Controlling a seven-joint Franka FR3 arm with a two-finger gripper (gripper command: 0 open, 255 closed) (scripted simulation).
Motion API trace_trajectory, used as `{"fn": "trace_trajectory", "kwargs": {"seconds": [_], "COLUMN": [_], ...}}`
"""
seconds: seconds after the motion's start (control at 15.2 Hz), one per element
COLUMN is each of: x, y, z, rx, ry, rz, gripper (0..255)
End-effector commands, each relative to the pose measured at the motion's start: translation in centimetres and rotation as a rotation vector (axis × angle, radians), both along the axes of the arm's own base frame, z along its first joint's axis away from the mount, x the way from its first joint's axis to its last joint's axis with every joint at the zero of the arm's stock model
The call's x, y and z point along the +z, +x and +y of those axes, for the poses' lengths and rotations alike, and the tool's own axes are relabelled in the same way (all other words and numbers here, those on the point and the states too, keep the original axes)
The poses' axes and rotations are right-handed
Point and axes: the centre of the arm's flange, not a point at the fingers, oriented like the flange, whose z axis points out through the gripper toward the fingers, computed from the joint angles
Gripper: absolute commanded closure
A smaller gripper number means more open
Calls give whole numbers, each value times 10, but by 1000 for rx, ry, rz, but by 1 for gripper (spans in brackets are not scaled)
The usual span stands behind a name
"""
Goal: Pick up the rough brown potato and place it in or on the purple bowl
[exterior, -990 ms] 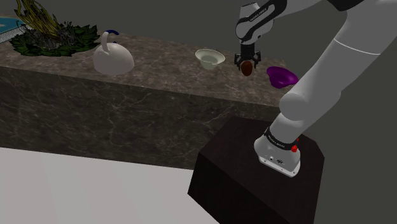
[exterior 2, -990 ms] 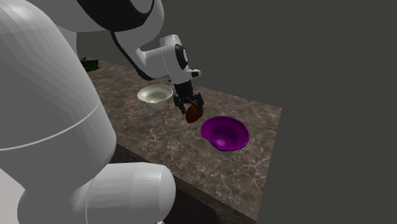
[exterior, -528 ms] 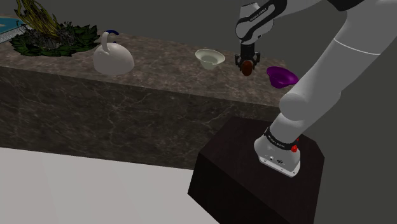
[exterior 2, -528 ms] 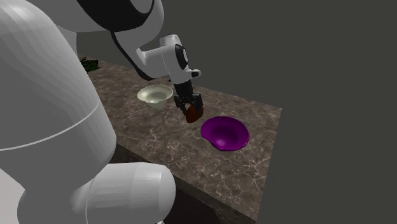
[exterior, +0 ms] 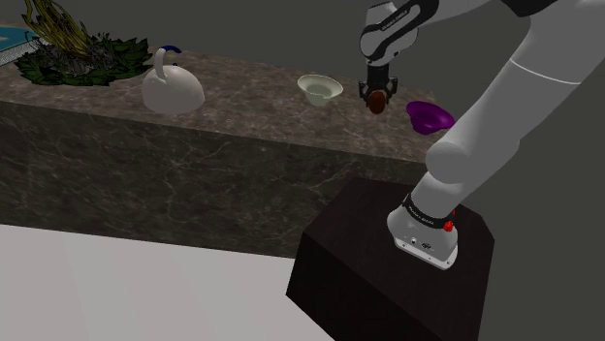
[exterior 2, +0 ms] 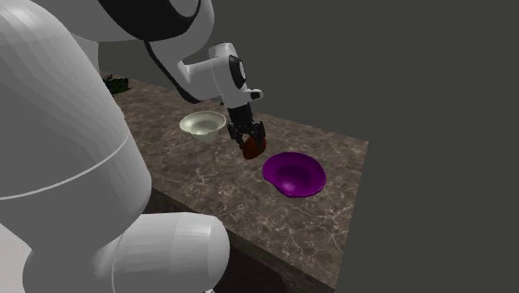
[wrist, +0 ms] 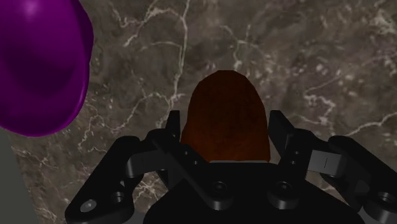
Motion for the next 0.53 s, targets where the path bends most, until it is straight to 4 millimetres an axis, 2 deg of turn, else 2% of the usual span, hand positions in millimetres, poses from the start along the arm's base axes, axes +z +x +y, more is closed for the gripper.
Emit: {"fn": "trace_trajectory", "kwargs": {"seconds": [0.0, 0.46], "x": [9, 46], "y": [0, 0], "z": [1, 1], "rx": [0, 0], "ry": [0, 0], "rz": [0, 0], "gripper": [255, 255]}}
